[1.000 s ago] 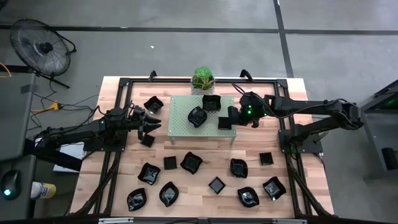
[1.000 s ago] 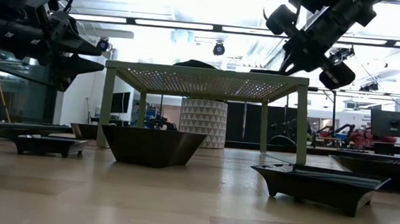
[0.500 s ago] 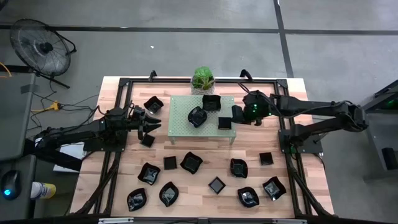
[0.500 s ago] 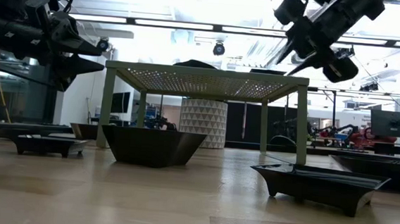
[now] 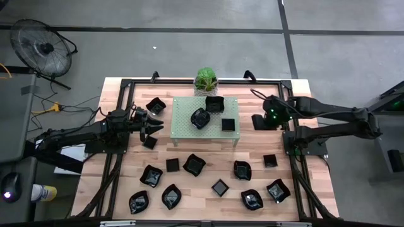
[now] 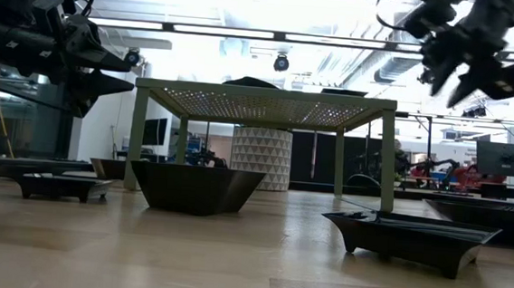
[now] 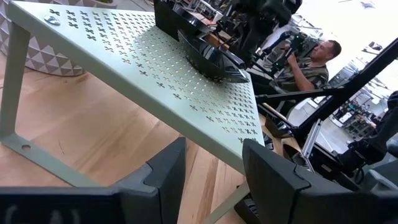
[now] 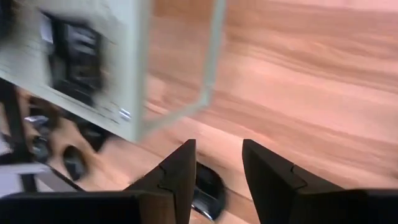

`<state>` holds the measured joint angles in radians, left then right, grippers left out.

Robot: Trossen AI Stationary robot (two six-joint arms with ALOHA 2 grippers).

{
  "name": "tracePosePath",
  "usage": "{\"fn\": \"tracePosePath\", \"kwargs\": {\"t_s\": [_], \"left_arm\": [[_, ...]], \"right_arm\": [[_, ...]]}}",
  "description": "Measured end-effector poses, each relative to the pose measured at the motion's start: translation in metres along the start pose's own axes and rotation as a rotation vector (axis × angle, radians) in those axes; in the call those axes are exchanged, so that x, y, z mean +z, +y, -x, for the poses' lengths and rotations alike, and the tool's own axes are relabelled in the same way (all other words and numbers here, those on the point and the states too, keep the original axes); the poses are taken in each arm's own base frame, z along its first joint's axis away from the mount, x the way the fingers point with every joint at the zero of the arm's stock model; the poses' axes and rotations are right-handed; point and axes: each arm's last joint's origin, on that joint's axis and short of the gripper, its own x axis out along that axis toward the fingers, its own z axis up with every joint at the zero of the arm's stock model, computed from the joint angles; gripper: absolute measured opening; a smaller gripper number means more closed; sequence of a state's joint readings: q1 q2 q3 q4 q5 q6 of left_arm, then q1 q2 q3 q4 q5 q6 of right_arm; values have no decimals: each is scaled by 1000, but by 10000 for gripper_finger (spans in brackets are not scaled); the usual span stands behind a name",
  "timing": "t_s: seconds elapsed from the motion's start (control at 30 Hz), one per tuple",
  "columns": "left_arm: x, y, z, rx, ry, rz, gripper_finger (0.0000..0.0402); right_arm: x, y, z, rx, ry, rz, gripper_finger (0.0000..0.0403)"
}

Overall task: Pick & Place Mini shaped plates
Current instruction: Stack the black square plate on the other black square plate on the shelf

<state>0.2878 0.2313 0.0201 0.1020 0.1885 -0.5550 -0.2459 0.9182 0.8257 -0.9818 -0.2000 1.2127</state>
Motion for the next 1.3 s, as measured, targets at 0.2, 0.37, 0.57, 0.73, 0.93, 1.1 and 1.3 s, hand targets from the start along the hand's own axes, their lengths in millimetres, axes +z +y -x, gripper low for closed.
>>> {"fn": "tracePosePath", "kwargs": {"t_s": [0.2, 0.37, 0.57, 0.73, 0.93, 1.1, 1.3], "left_arm": [[0, 0, 0, 0, 0, 0, 156], [0, 0, 0, -1, 1, 0, 156], [0, 0, 0, -4, 2, 0, 156], [0, 0, 0, -3, 2, 0, 156], [0, 0, 0, -3, 2, 0, 156], [0, 0, 0, -2, 1, 0, 156], [0, 0, 0, -2, 1, 0, 156]], "right_arm": [[-7, -9, 1, -56, 132, 161, 126], [-11, -10, 0, -23, 223, 502, 126], [-18, -23, 2, -82, 359, 865, 126], [-20, -28, 2, -94, 396, 1050, 126], [-18, -35, -14, -103, 427, 1049, 126], [-17, -41, -29, -206, 442, 760, 126], [-18, -39, -42, -288, 312, 439, 126]]}}
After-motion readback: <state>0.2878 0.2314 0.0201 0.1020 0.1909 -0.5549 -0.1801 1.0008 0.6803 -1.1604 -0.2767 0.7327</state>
